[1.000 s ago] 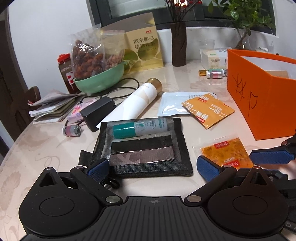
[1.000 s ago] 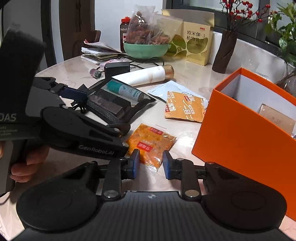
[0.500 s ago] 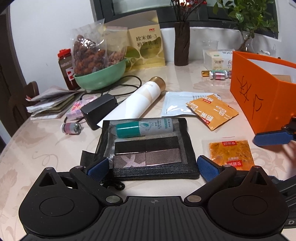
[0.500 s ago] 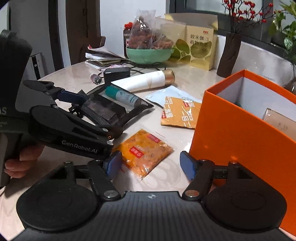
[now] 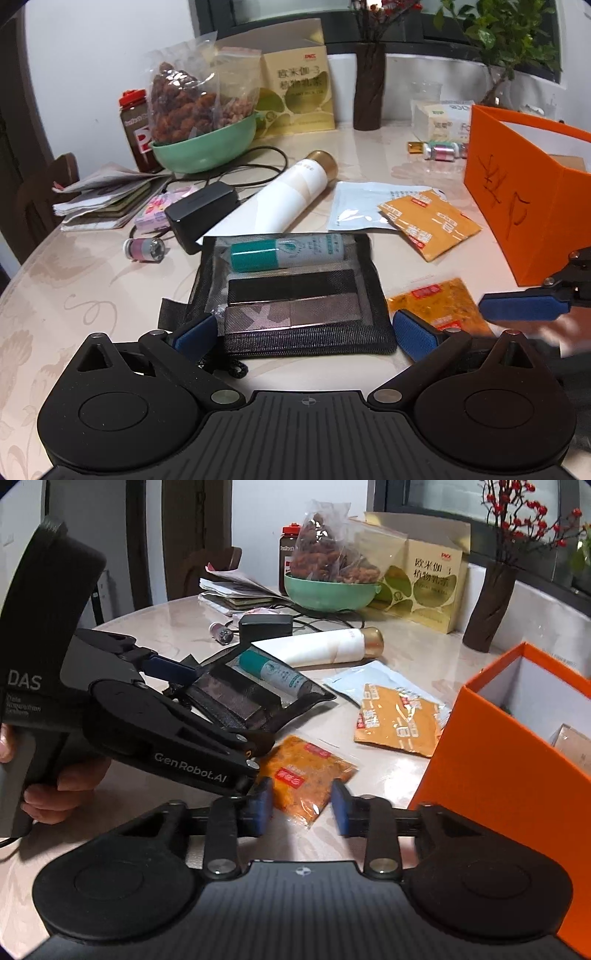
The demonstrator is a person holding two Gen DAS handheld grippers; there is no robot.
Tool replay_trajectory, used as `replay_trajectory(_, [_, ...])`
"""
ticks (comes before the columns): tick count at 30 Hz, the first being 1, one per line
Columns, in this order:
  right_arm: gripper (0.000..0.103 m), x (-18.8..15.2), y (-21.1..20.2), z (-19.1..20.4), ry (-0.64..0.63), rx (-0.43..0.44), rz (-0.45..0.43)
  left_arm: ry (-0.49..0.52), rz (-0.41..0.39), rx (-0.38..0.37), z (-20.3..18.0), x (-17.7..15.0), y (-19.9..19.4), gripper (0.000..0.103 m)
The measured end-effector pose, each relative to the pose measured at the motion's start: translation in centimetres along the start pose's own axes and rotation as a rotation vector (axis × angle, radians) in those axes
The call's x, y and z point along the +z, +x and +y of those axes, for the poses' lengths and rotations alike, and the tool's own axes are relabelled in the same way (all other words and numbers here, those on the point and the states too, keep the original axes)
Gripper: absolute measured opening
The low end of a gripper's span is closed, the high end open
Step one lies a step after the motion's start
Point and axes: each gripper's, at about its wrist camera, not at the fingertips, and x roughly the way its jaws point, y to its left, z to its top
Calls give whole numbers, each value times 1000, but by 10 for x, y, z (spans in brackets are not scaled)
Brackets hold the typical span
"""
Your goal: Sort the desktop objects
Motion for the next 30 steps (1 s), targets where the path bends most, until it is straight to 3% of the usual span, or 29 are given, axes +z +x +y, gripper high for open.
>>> replay_trajectory(2, [2,0,-1,6,-19,-4,-3,7,-2,-10,-3,-1,-2,102])
replay_trajectory(3, [0,-1,-2,10,-20,-12,-2,7,-1,-6,-3,-1,-2,102])
replay_trajectory(6, [0,-4,-2,18,-26,-42,-16,-8,8,-16,-2,0,-2,102])
replay_trajectory(12, [1,-5,-8,10,42,22,-32,8,15,-21,-1,-2,-5,103])
replay_trajectory(14, [3,-3,-11,10,40,5,-38,6,19,-27,2,-3,-9,103])
replay_trajectory(15, [17,-2,-14,10,40,-11,-53,8,22,-27,5,-4,-11,103])
replay_trajectory(16, [43,1,-17,9,51,-13,-58,7,21,-29,8,-5,-14,103])
replay_trajectory(19, [74,8,-23,4,98,-6,-80,-27,-1,-23,28,-6,-28,103])
replay_trajectory(20, [79,11,-24,2,119,10,-94,-31,-8,-20,34,-6,-33,103])
replay_trajectory(21, [83,15,-25,0,144,21,-105,-35,-13,-17,40,-6,-36,103])
replay_trajectory(25, [83,34,-12,-7,249,82,-77,-60,-49,46,63,-5,-45,103])
replay_trajectory(30, [78,60,30,-4,272,44,-15,-179,-28,134,94,0,-30,103])
